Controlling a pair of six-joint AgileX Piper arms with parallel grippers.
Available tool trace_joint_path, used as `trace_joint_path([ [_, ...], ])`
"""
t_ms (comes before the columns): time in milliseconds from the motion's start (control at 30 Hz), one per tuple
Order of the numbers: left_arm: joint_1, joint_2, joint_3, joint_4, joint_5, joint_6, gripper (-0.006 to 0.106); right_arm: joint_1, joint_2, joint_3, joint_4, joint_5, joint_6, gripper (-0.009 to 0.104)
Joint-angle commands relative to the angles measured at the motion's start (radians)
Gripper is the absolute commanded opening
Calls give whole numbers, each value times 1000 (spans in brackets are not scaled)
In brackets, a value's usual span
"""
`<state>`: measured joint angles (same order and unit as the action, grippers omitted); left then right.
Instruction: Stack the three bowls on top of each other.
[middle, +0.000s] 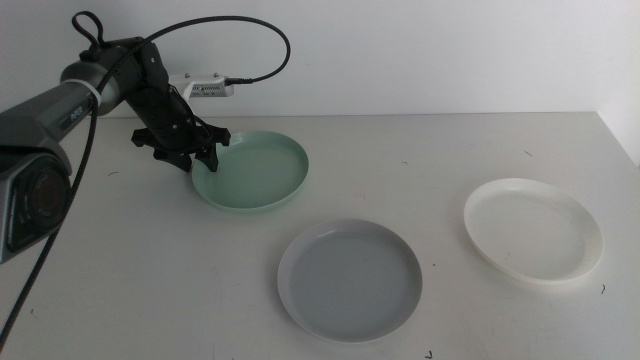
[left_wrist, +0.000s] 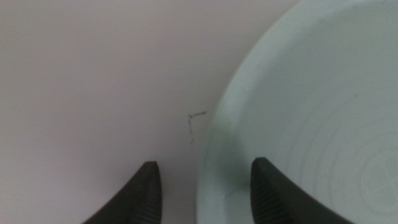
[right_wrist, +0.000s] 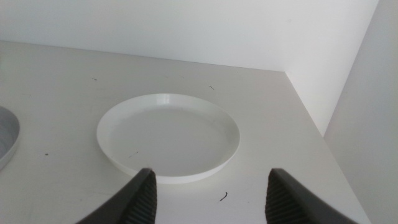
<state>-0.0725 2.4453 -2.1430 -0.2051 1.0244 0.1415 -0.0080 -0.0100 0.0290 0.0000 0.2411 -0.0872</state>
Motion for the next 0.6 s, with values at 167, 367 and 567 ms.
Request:
trace_joint_path([
  [167,3,-55,-29,-19,-11,-9,15,-8,-27,-7,-12,-76,-4,45],
  [367,3,-57,-29,-17,-19,-12,0,-8,-27,-7,-12,-76,-4,45],
  [567,3,-119,-29,-18,-5,-12,0,-8,-27,-7,-12,-76,-4,45],
])
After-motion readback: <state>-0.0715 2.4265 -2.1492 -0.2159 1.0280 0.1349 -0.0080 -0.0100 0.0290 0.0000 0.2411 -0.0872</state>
